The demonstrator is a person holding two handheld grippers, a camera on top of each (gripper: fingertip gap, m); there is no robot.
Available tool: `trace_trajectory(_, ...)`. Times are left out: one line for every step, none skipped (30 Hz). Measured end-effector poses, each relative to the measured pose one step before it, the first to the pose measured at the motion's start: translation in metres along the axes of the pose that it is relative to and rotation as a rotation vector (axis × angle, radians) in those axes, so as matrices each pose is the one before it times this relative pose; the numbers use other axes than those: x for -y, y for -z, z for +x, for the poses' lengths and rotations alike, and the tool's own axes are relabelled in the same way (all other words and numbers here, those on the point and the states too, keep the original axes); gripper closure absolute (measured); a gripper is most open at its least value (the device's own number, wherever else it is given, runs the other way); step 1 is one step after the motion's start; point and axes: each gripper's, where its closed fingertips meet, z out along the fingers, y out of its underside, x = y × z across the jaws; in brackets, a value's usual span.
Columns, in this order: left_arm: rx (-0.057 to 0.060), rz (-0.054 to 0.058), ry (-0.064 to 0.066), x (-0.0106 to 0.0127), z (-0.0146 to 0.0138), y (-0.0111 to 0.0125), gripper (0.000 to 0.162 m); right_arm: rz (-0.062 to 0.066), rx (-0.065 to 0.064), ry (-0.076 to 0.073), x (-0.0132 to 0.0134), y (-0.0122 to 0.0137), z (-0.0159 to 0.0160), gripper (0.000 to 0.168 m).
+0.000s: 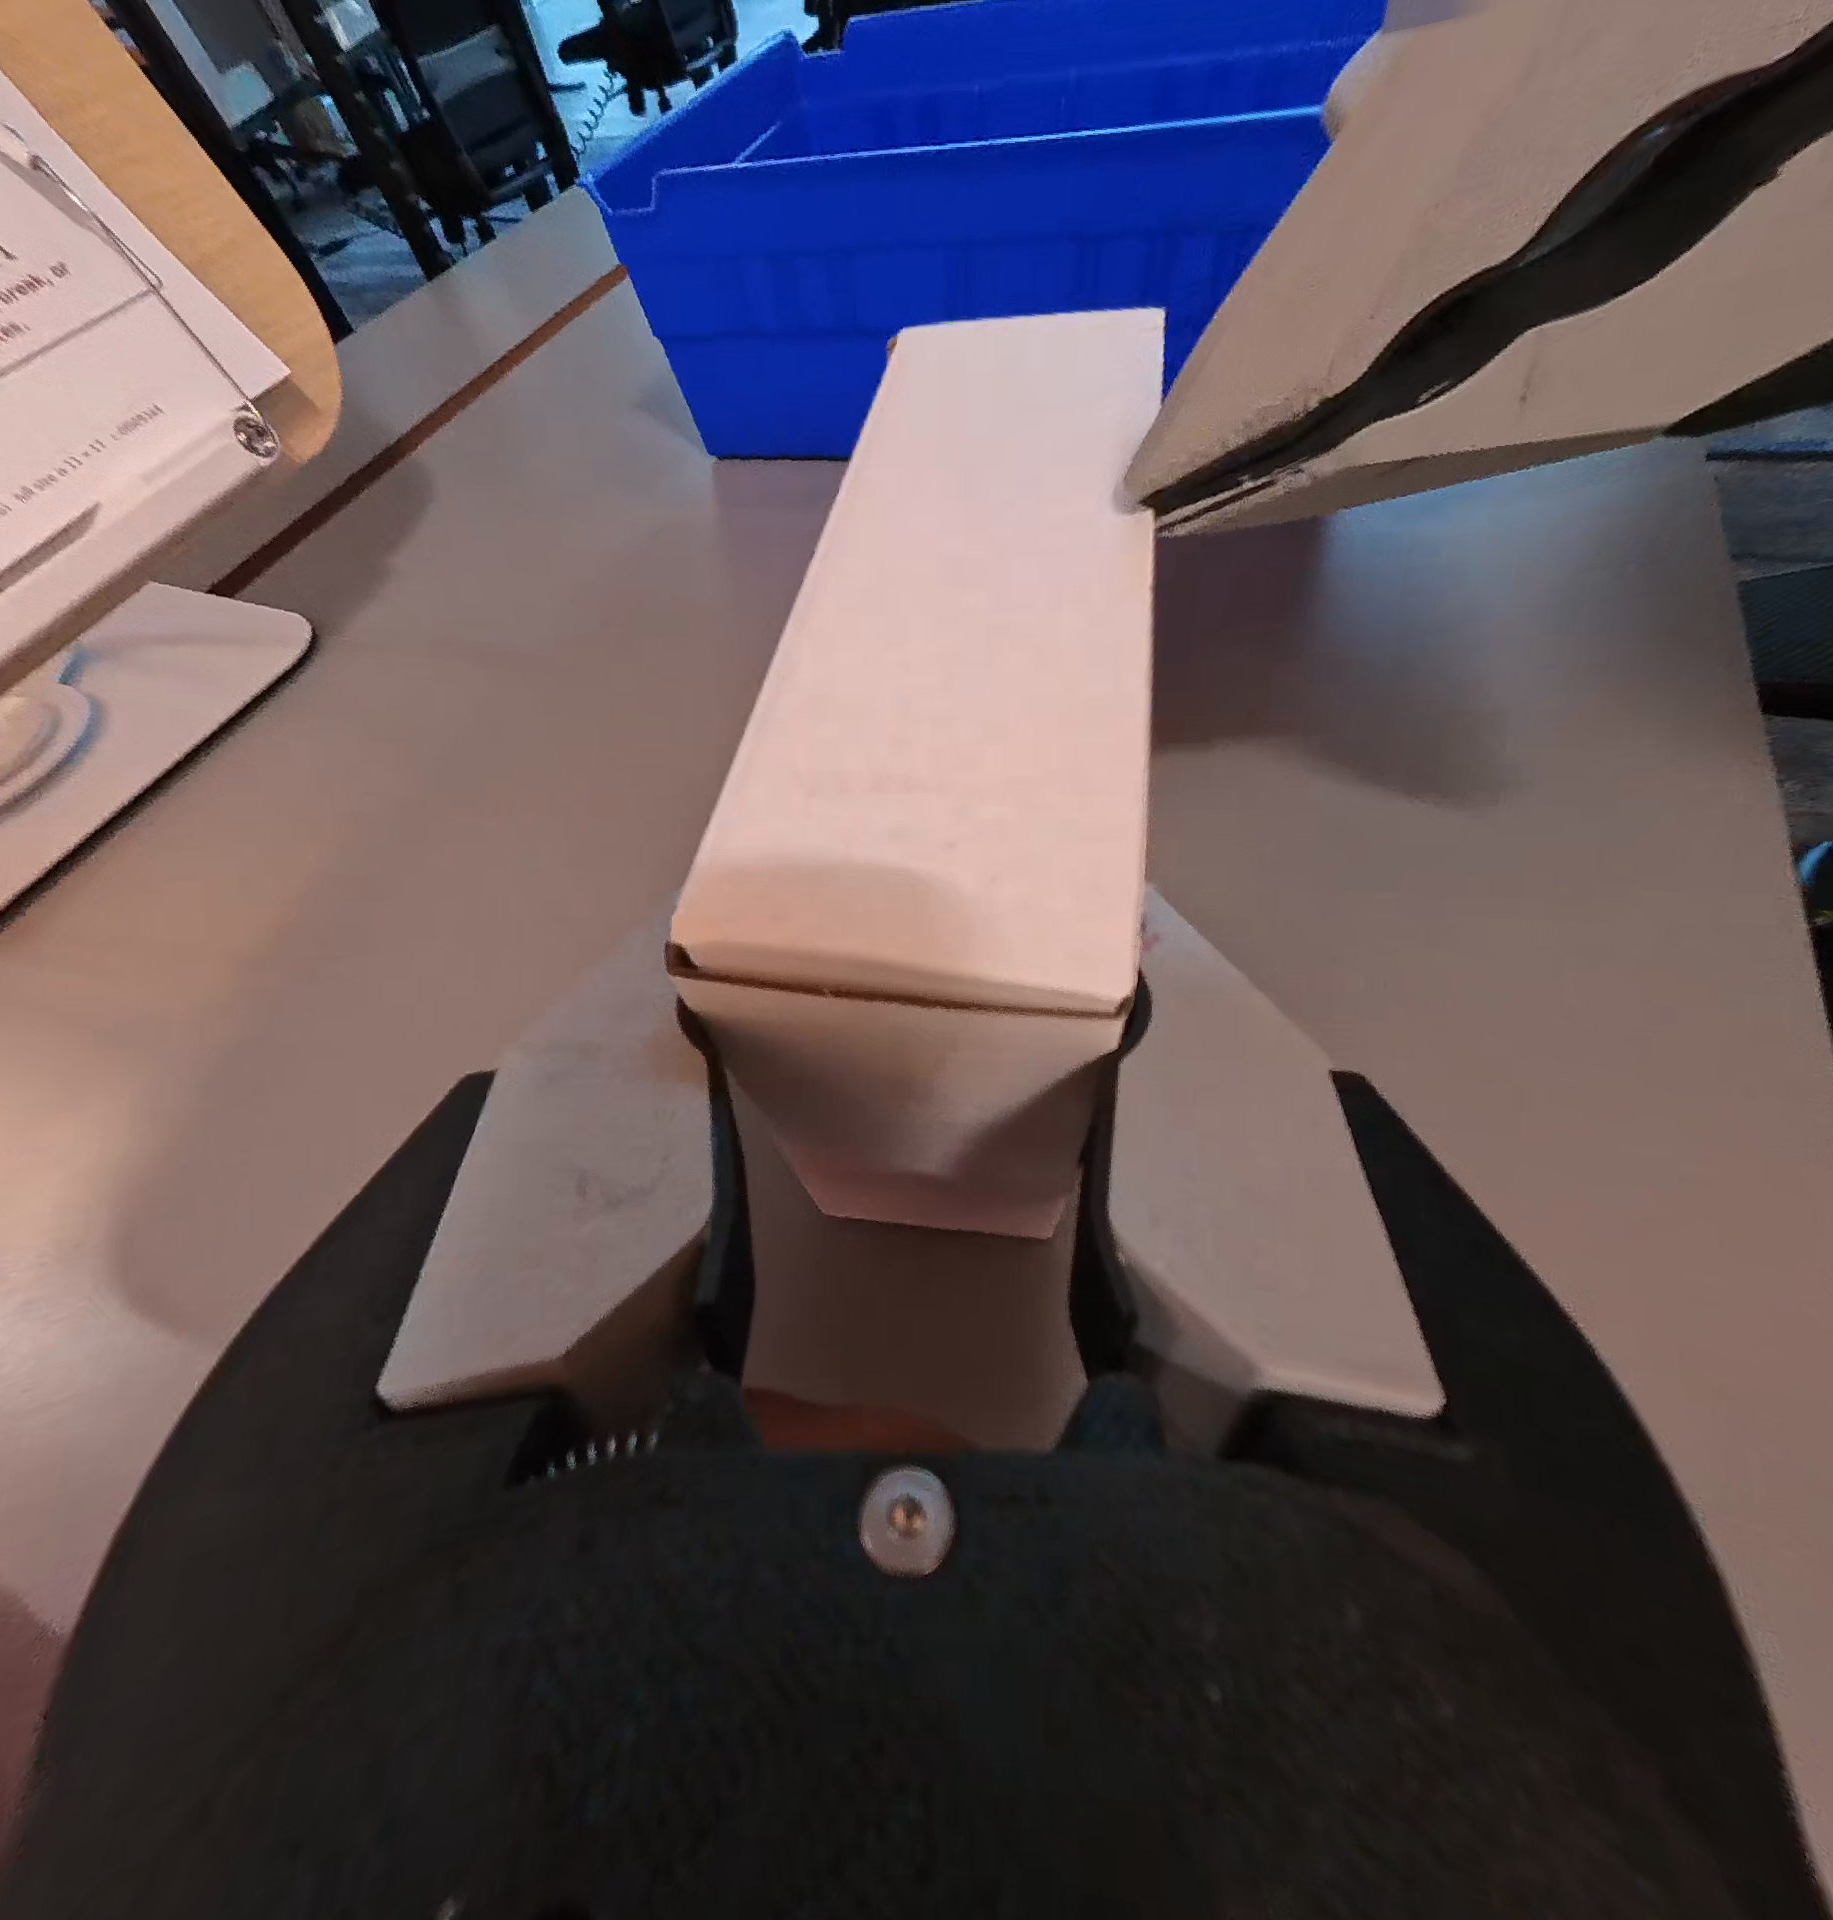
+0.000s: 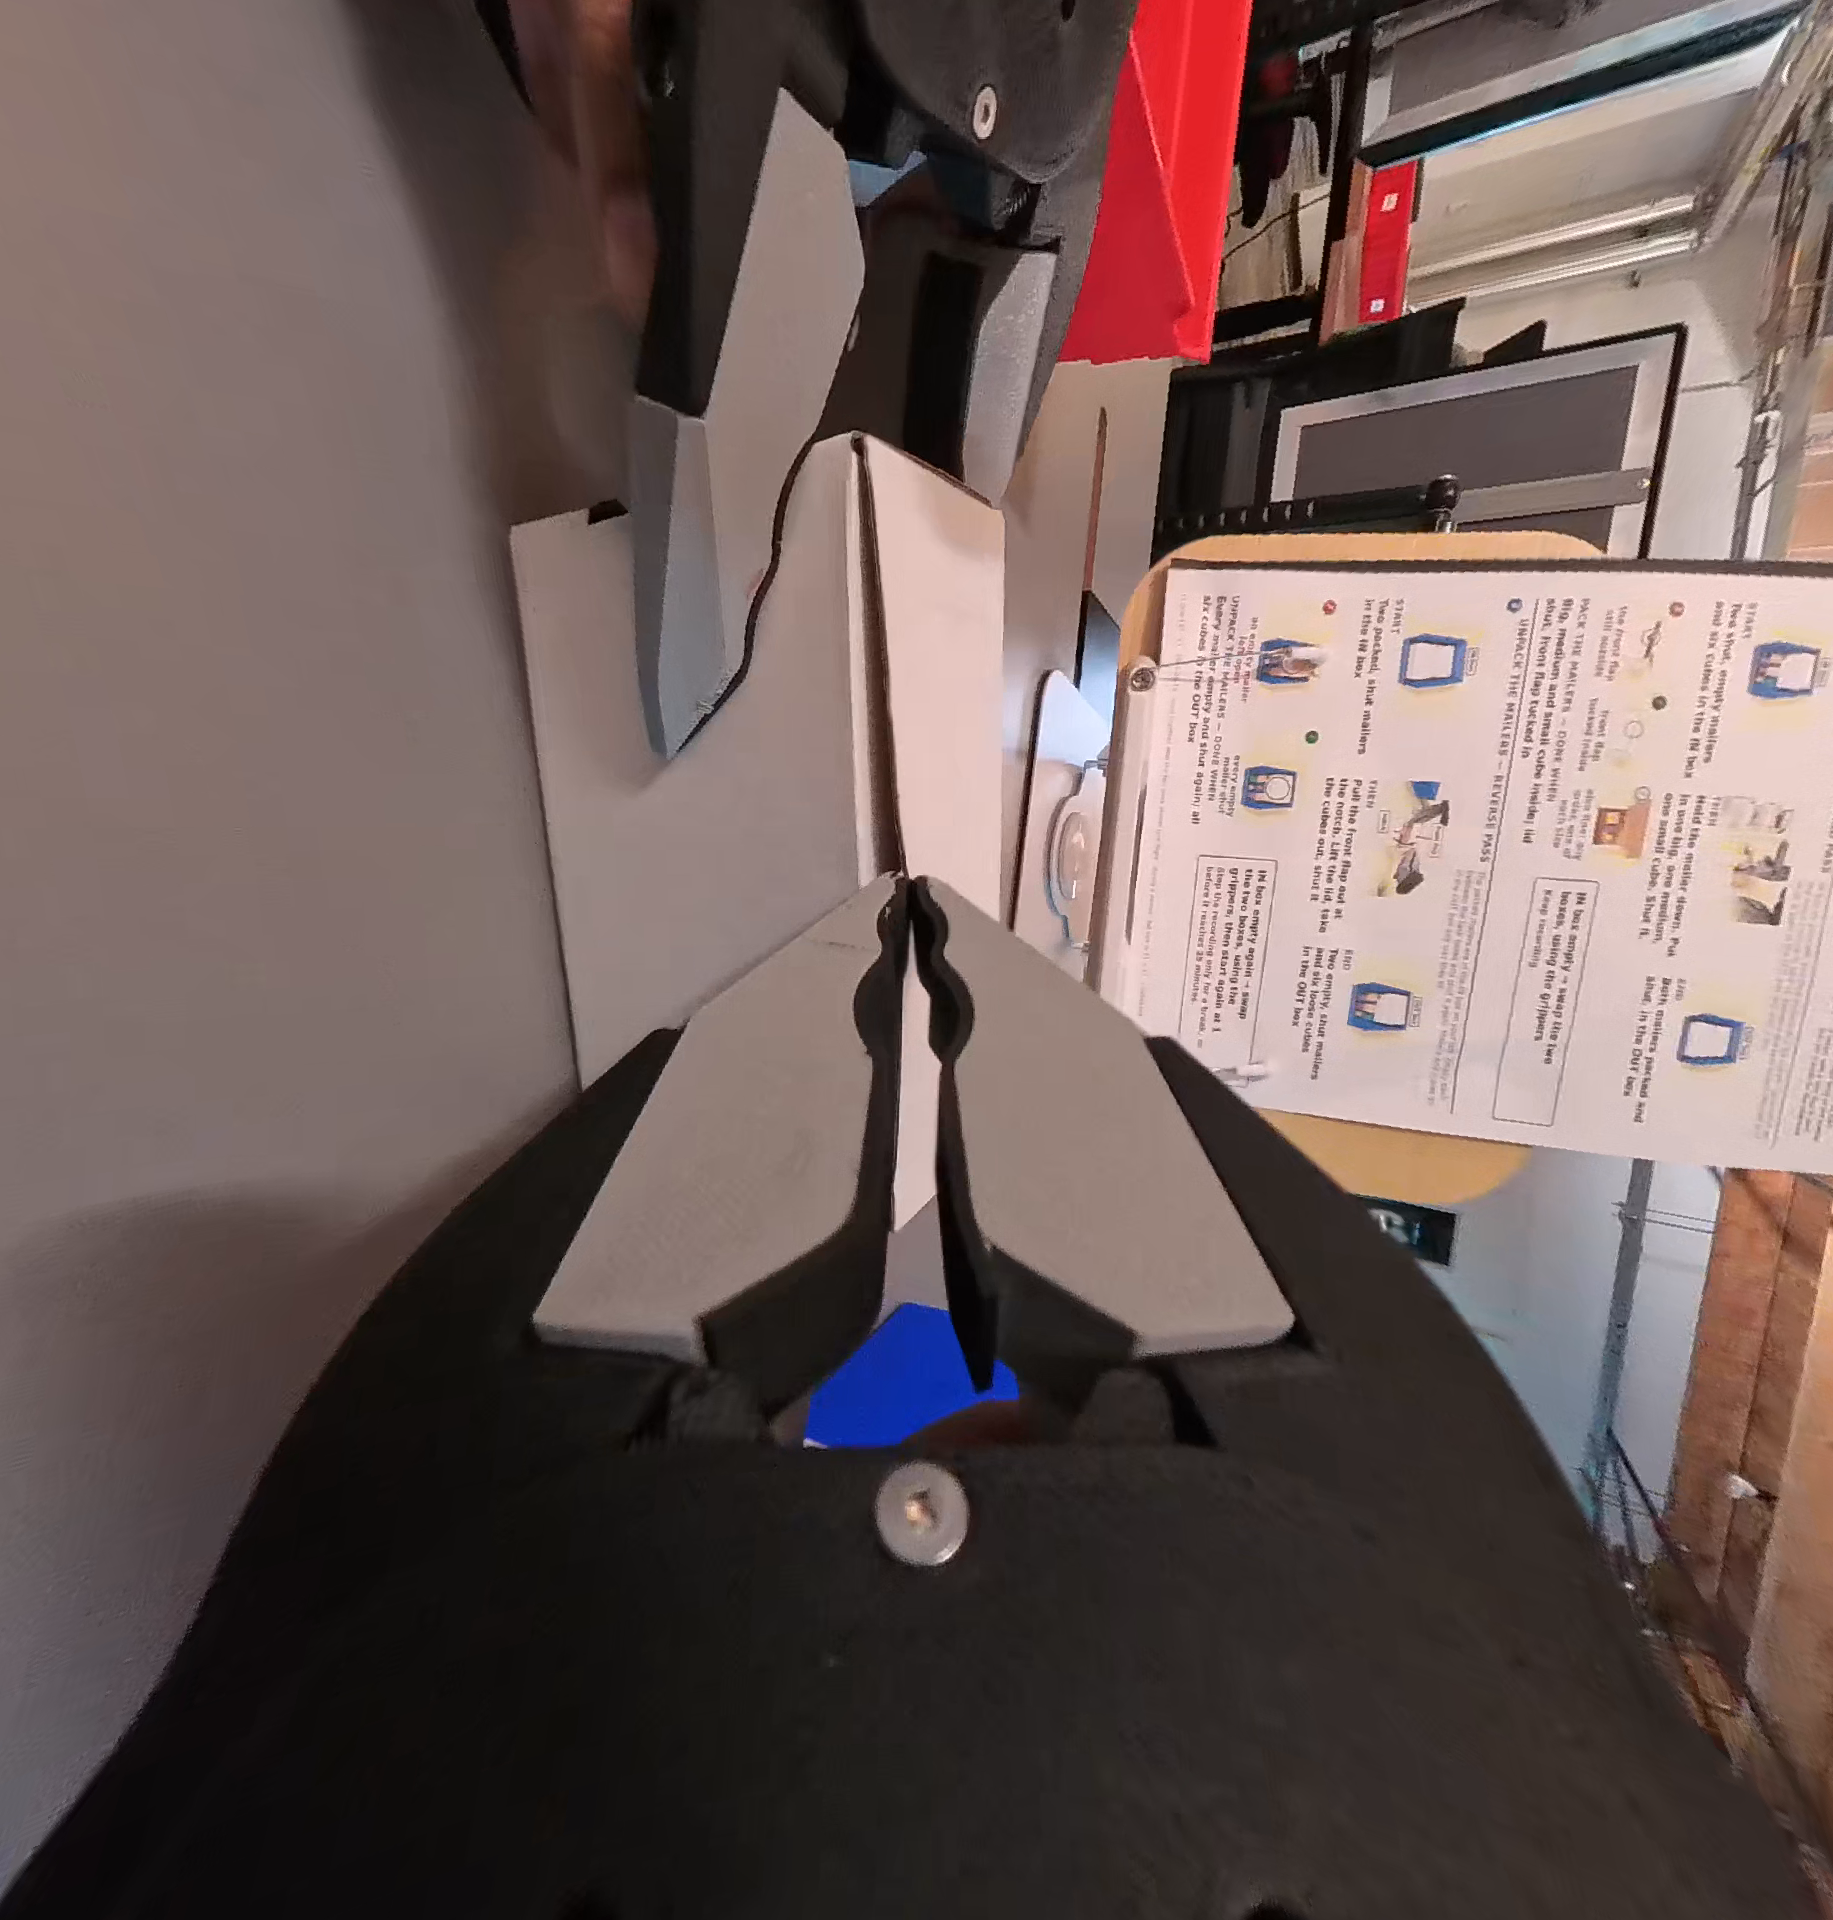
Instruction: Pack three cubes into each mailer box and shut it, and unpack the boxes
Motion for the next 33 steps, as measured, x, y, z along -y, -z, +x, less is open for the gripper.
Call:
trace_trajectory(0.0058, -0.0041, -0.0139, -0.00085, -0.00037, 0.00041, 0.089, 0.0013, 0.0000, -0.0081, 0.00025, 0.00009, -0.00022, 0.168)
trace_trajectory(0.0068, 0.0008, -0.0095, 0.00019, -0.00064, 0.00039, 0.089, 0.0031, 0.0009, -0.0103, -0.00002, 0.00019, 0.00005, 0.168)
trace_trajectory(0.0100, 0.0016, -0.0135, 0.00047, -0.00091, 0.00021, 0.089, 0.0022, 0.0002, -0.0100, -0.00043, 0.00003, 0.00013, 0.168)
trace_trajectory(0.0112, 0.0014, -0.0127, 0.00064, -0.00115, 0.00002, 0.088, 0.0013, -0.0028, -0.0049, -0.00045, 0.00014, 0.00018, 0.168)
trace_trajectory(0.0097, 0.0019, -0.0117, 0.00061, -0.00083, 0.00004, 0.088, 0.0003, -0.0026, -0.0002, -0.00031, 0.00036, -0.00035, 0.168)
trace_trajectory(0.0067, 0.0002, -0.0107, 0.00017, -0.00048, -0.00019, 0.088, -0.0033, -0.0087, 0.0000, -0.00069, 0.00041, 0.00050, 0.168)
trace_trajectory(0.0137, -0.0010, -0.0196, -0.00017, -0.00112, -0.00007, 0.089, -0.0145, -0.0865, 0.0006, -0.00303, 0.00202, 0.01354, 0.168)
trace_trajectory(0.0081, 0.0002, -0.0444, -0.00030, 0.00098, 0.00062, 0.089, -0.0064, -0.0585, 0.0024, -0.00268, 0.00323, 0.01316, 0.168)
trace_trajectory(0.0094, 0.0033, -0.0334, 0.00064, 0.00126, 0.00056, 0.089, 0.0133, -0.0034, -0.0463, -0.00029, 0.00404, 0.00868, 0.168)
trace_trajectory(0.0088, 0.0028, -0.0214, 0.00067, 0.00083, 0.00012, 0.089, 0.0299, 0.0372, -0.0756, 0.00257, 0.00458, 0.00357, 0.168)
trace_trajectory(0.0122, 0.0013, -0.0084, 0.00054, -0.00060, -0.00093, 0.088, 0.0206, 0.0404, -0.0587, 0.00144, 0.00424, 0.00106, 0.168)
trace_trajectory(0.0075, 0.0004, 0.0014, 0.00034, -0.00089, -0.00117, 0.089, -0.0009, 0.0291, -0.0340, -0.00195, 0.00269, -0.00019, 0.168)
trace_trajectory(-0.0014, 0.0040, -0.0043, 0.00044, -0.00010, -0.00053, 0.089, -0.0038, 0.0181, -0.0208, -0.00280, 0.00200, -0.00107, 0.168)
trace_trajectory(-0.0010, 0.0048, -0.0120, 0.00037, 0.00032, 0.00000, 0.089, 0.0102, 0.0151, -0.0126, -0.00137, 0.00217, -0.00274, 0.168)
trace_trajectory(0.0042, 0.0071, -0.0329, 0.00063, 0.00105, 0.00031, 0.088, 0.0210, 0.0263, -0.0054, -0.00003, 0.00223, -0.00630, 0.168)
trace_trajectory(0.0073, 0.0110, -0.0502, 0.00126, 0.00212, 0.00028, 0.088, 0.0152, 0.0224, -0.0008, -0.00069, 0.00140, -0.00706, 0.168)
trace_trajectory(0.0062, 0.0119, -0.0541, 0.00175, 0.00320, 0.00028, 0.088, 0.0021, 0.0121, 0.0022, -0.00248, -0.00011, -0.00635, 0.167)
trace_trajectory(0.0079, 0.0118, -0.0504, 0.00182, 0.00306, -0.00022, 0.088, -0.0061, 0.0178, 0.0032, -0.00338, -0.00135, -0.00774, 0.154)
trace_trajectory(0.0094, 0.0076, -0.0418, 0.00142, 0.00225, -0.00044, 0.088, -0.0112, 0.0230, 0.0032, -0.00392, -0.00238, -0.00866, 0.148)
trace_trajectory(0.0049, 0.0009, -0.0264, 0.00095, 0.00187, -0.00045, 0.088, -0.0103, 0.0175, 0.0050, -0.00344, -0.00279, -0.00777, 0.143)
trace_trajectory(0.0015, -0.0010, -0.0113, 0.00054, 0.00090, -0.00021, 0.088, -0.0052, 0.0067, 0.0094, -0.00226, -0.00242, -0.00576, 0.138)
trace_trajectory(0.0002, 0.0015, -0.0016, 0.00018, 0.00015, -0.00011, 0.087, 0.0062, -0.0086, 0.0129, 0.00008, -0.00100, -0.00273, 0.141)
trace_trajectory(0.0005, 0.0011, -0.0026, -0.00015, -0.00008, 0.00004, 0.087, 0.0139, -0.0201, 0.0155, 0.00189, 0.00040, 0.00012, 0.139)
trace_trajectory(0.0014, 0.0045, -0.0071, 0.00018, 0.00007, 0.00000, 0.087, 0.0055, -0.0315, 0.0170, 0.00139, 0.00034, 0.00277, 0.129)
trace_trajectory(0.0030, 0.0041, -0.0126, 0.00020, 0.00038, 0.00004, 0.087, -0.0026, -0.0279, 0.0207, 0.00093, -0.00017, 0.00240, 0.122)
trace_trajectory(0.0037, 0.0034, -0.0126, 0.00006, 0.00031, -0.00002, 0.087, 0.0014, -0.0168, 0.0224, 0.00168, 0.00001, 0.00059, 0.120)
trace_trajectory(0.0032, 0.0023, -0.0096, 0.00010, 0.00024, -0.00012, 0.087, 0.0041, -0.0114, 0.0208, 0.00224, -0.00008, -0.00044, 0.119)
trace_trajectory(0.0025, 0.0004, -0.0059, 0.00009, 0.00014, -0.00023, 0.087, 0.0030, -0.0028, 0.0176, 0.00223, -0.00056, -0.00196, 0.115)
trace_trajectory(0.0029, -0.0011, -0.0073, 0.00019, 0.00020, -0.00038, 0.088, -0.0041, 0.0097, 0.0119, 0.00120, -0.00142, -0.00388, 0.111)
trace_trajectory(0.0036, -0.0009, -0.0104, 0.00014, 0.00042, -0.00037, 0.087, -0.0102, 0.0176, 0.0074, 0.00010, -0.00228, -0.00477, 0.107)
trace_trajectory(0.0034, -0.0007, -0.0112, 0.00009, 0.00038, -0.00017, 0.087, -0.0111, 0.0173, 0.0061, -0.00047, -0.00232, -0.00466, 0.104)
trace_trajectory(0.0019, -0.0012, -0.0052, 0.00004, 0.00027, -0.00009, 0.087, -0.0119, 0.0018, 0.0066, -0.00111, -0.00222, -0.00167, 0.105)
trace_trajectory(0.0004, -0.0004, -0.0031, 0.00001, 0.00025, 0.00007, 0.087, -0.0148, -0.0148, 0.0063, -0.00197, -0.00213, 0.00157, 0.106)
